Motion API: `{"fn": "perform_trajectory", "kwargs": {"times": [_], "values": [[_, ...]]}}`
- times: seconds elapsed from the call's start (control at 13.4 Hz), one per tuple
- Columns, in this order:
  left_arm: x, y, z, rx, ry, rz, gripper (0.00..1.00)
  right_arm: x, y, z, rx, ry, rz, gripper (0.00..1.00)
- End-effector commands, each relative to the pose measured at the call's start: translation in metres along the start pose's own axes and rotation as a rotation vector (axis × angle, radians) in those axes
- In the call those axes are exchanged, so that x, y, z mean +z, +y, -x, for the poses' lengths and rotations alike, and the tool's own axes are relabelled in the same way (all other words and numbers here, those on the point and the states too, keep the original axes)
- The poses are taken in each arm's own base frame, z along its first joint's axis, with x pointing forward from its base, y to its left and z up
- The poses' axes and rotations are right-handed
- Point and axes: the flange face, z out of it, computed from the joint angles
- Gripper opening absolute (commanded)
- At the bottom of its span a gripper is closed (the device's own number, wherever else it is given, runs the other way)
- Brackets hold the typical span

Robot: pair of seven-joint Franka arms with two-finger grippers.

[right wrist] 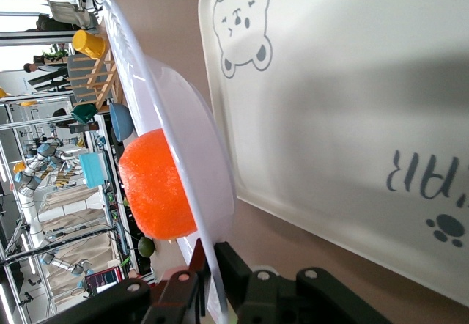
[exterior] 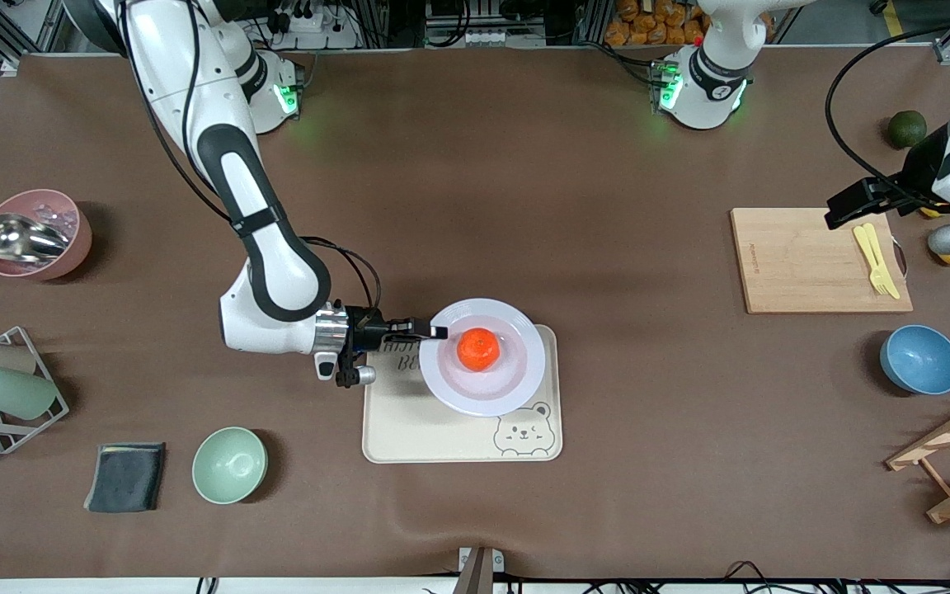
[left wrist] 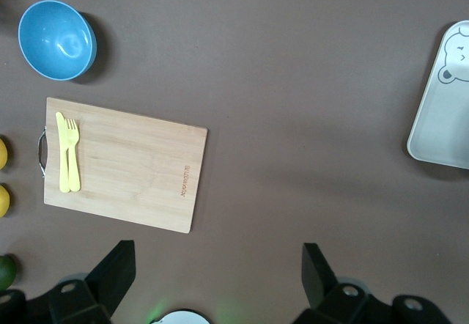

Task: Place orange and plate with both arms
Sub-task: 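Slide the plate with the right gripper onto the bear tray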

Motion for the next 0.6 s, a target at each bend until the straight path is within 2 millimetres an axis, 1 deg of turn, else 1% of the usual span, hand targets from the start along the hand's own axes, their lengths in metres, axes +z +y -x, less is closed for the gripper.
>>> {"fn": "perform_trajectory", "kwargs": {"times": [0.0, 0.15, 0.3, 0.37, 0.45, 0.52], "values": [[0.000, -0.002, -0.002, 0.015, 0.006, 0.002, 1.00, 0.002, 0.005, -0.011, 0.011, 0.028, 0.017, 0.00], [0.006, -0.003, -0.006, 0.012, -0.006, 0.001, 1.00, 0.008, 0.008, -0.012, 0.017, 0.060, 0.034, 0.00], [0.008, -0.006, -0.005, 0.008, -0.017, 0.000, 1.00, 0.008, 0.011, -0.013, 0.023, 0.067, 0.038, 0.00], [0.008, -0.005, -0.005, 0.009, -0.015, 0.000, 1.00, 0.008, 0.022, -0.015, 0.032, 0.067, 0.044, 0.00], [0.007, -0.004, -0.005, 0.011, -0.014, 0.002, 1.00, 0.010, 0.029, -0.016, 0.033, 0.066, 0.049, 0.00], [0.004, -0.003, -0.003, 0.013, -0.011, 0.006, 1.00, 0.011, 0.031, -0.019, 0.031, 0.074, 0.053, 0.00]]}}
